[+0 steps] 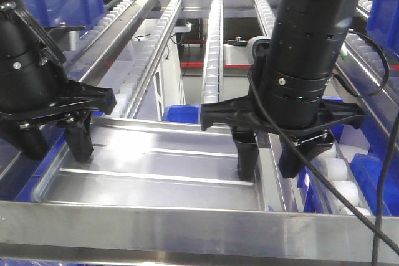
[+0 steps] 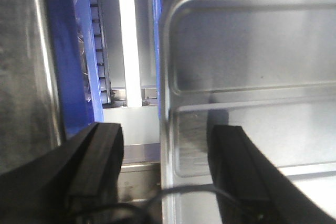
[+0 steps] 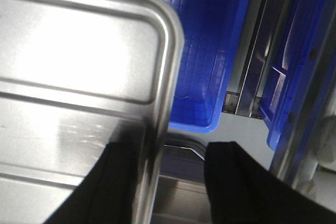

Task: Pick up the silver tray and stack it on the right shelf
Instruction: 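Close both grippers on opposite rims of the silver tray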

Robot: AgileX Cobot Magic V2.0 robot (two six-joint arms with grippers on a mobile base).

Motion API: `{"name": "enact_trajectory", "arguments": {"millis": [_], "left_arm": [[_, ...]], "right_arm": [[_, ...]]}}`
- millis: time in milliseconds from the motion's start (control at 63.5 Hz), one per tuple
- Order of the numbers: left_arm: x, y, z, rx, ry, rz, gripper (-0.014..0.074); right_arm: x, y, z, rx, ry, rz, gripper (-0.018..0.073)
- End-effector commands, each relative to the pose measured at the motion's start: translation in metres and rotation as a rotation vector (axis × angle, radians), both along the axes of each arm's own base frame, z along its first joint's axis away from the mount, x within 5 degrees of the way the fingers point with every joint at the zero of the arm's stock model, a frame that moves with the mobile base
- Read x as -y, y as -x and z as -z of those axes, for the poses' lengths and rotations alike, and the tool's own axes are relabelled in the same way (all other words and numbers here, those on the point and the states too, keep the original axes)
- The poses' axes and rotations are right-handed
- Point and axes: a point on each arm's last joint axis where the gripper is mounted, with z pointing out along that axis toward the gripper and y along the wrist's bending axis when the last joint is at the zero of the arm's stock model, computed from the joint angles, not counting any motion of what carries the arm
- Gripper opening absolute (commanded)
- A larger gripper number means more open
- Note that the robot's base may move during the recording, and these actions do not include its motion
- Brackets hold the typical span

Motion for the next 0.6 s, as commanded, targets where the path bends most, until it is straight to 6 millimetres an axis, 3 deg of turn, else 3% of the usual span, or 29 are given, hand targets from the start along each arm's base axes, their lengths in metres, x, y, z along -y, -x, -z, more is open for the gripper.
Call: {"name": "enact_trajectory", "arguments": {"millis": [0,583], "left_arm": [[0.002,-0.003,-0.02,0.064,0.041,-0.002,0.0287],[0.003,-0.004,0.0,-0.019,-0.006,-0.006,0.0232]], "right_arm": [[-0.002,-0.005,-0.021,0.085,-0.038,-0.013,0.0393],[-0.002,-0.005,-0.022,0.086,-0.038,-0.013,0.0393]]}}
